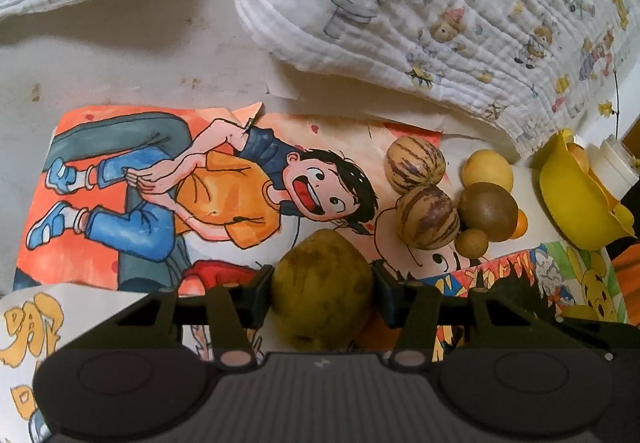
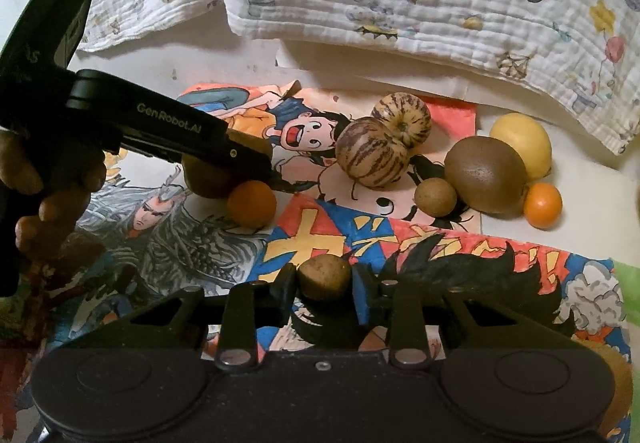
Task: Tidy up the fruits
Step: 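Close left gripper on the green pear while right gripper closes on the small brown fruit, then carry the green pear with left tool while right tool carries the small fruit over the tray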
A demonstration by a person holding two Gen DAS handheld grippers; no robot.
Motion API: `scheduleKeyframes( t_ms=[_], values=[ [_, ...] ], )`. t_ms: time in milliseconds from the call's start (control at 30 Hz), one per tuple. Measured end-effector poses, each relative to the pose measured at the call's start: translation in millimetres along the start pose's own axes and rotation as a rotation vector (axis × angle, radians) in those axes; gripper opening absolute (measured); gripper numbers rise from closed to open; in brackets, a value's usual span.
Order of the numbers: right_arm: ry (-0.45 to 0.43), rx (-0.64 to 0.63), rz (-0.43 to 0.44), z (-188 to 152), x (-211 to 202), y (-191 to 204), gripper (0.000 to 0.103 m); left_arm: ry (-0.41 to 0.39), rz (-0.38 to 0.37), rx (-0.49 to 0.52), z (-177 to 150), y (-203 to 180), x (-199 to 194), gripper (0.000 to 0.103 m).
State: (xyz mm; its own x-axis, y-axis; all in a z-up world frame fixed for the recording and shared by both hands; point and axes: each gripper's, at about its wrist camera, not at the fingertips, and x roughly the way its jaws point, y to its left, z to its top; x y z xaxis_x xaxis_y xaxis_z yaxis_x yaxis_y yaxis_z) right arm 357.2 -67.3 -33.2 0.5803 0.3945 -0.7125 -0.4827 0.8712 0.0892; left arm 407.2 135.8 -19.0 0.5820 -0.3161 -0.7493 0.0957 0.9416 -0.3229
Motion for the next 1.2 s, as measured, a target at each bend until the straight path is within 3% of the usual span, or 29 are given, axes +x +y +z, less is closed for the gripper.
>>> scheduleKeyframes(
  t_ms=[633, 1200],
  values=[
    [-0.046, -0.032, 0.088, -25, -56, 31, 0.032, -0.055, -0.045, -0.017, -50, -24, -74, 0.055],
    [-0.014, -0.043, 0.135, -114, -142, 62, 0.032, -0.037, -0.107, 0.018, -146, -66, -141, 0.055]
  ],
)
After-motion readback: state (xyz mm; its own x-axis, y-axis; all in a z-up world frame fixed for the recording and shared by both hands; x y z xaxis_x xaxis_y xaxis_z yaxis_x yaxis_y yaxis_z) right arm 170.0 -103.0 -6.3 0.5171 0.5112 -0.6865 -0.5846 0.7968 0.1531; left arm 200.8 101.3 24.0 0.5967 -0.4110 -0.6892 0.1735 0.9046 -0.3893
